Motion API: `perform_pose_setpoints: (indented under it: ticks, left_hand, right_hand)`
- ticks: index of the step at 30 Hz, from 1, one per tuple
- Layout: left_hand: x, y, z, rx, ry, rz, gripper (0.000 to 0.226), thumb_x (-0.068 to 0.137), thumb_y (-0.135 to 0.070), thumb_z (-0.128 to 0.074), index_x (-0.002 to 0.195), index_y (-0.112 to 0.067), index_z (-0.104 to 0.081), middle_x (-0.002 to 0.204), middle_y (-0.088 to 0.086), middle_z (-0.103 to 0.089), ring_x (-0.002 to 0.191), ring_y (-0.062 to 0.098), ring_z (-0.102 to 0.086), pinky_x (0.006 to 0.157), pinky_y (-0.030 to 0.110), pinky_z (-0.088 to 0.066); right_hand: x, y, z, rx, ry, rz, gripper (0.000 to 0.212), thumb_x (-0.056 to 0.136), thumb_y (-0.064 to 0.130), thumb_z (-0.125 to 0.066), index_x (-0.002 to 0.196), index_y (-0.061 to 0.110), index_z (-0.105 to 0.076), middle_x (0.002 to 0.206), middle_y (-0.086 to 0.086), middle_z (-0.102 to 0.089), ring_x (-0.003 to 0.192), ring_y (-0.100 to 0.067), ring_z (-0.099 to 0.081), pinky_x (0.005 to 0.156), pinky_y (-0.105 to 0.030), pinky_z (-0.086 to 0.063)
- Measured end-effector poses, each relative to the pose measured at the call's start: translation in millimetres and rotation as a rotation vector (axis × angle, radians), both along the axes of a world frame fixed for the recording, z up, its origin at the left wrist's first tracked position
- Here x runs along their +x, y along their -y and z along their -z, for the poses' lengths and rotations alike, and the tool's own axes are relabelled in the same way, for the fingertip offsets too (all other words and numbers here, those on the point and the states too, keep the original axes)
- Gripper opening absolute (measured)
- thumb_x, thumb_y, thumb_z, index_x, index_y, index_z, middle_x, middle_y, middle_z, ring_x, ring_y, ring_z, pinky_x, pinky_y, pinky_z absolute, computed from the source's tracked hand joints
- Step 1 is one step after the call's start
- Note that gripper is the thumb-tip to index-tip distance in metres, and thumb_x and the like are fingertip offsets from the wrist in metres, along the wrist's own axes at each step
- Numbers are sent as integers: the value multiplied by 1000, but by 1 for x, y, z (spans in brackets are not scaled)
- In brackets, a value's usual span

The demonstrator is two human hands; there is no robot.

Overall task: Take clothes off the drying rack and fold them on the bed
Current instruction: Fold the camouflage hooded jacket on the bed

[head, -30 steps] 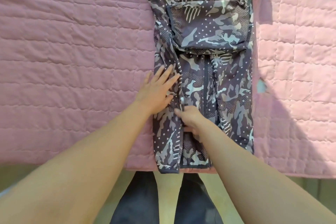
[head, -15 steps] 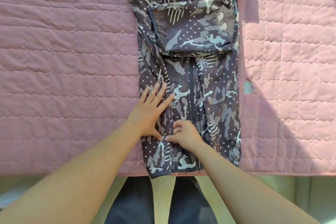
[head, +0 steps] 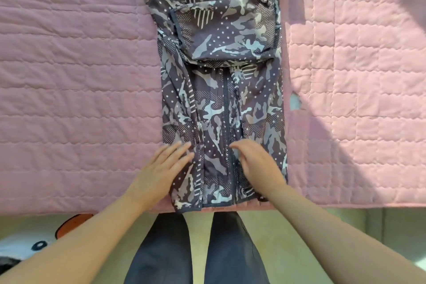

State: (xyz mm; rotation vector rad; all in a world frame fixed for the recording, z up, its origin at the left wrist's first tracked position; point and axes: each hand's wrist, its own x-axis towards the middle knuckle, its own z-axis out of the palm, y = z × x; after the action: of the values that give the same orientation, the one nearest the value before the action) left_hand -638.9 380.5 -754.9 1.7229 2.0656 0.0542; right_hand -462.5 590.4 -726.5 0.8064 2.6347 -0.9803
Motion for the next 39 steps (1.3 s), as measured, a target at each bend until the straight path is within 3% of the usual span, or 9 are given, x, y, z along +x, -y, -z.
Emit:
perform_pose_setpoints:
  ticks: [6,15,19,21,23,24,27,34,39]
  left_hand:
    - [-42,-16,6,-40,-186,71,107,60,26,-48,153,-22,-24,160,8,-18,148,29,-14,120,46,-8]
    - [-52,-53,21,-290,52,131,116,71,22,-44,147,-46,13,156,-8,28,142,16,31,116,36,18]
    - [-57,-66,10,-404,324,1,94,86,10,-48,144,-52,-7,158,-12,16,144,10,23,119,38,13]
    - [-65,-82,-7,-420,571,-254,51,99,-19,-49,143,-37,-31,157,-6,-18,144,8,-7,121,38,-4]
    - [-79,-103,-22,-441,877,-670,67,87,-68,-44,140,-28,-37,140,-9,-39,130,8,-34,116,35,-24]
    - [-90,-111,-25,-438,999,-867,78,81,-81,-33,140,-31,-37,138,-15,-41,126,6,-40,113,33,-29]
    - [-109,-114,-13,-424,1131,-1162,61,84,-77,-30,125,-35,-47,127,-15,-57,112,6,-54,99,28,-39]
    - [-86,-121,2,123,931,-1373,33,90,-44,-62,114,-22,-61,107,-5,-70,95,12,-67,77,27,-53]
    - [-105,-139,-6,270,1102,-1494,32,92,-48,-56,107,-21,-67,98,0,-75,91,20,-71,80,36,-56]
  right_hand:
    - [47,-98,8,435,219,-459,111,62,-8,-64,154,29,-15,161,-3,-14,146,-24,-13,118,-43,-15]
    - [36,-109,43,328,253,-744,100,81,10,-64,151,44,0,162,1,8,149,-26,6,118,-44,0]
    - [20,-108,37,-46,269,-455,57,89,47,-48,144,49,-32,158,16,-7,146,-7,-2,118,-33,-2]
    - [2,-116,26,-276,267,-91,32,95,34,-52,126,29,-59,141,11,-42,130,-5,-37,110,-25,-23]
    - [-12,-129,25,-380,285,210,9,97,18,-54,98,24,-60,115,0,-66,98,1,-60,90,-15,-43]
    - [-18,-137,25,-448,220,392,8,90,28,-65,95,21,-62,104,0,-70,89,4,-63,84,-15,-49]
    - [-26,-150,33,-600,145,830,87,56,70,-77,125,18,-61,115,2,-69,102,-13,-66,97,-38,-51]
    - [-47,-139,28,-554,-172,978,45,82,43,-72,119,19,-65,107,4,-72,100,-14,-67,90,-33,-53]
    - [-49,-169,22,-952,-217,1040,74,69,56,-69,120,2,-61,108,-17,-71,103,-32,-67,80,-39,-58]
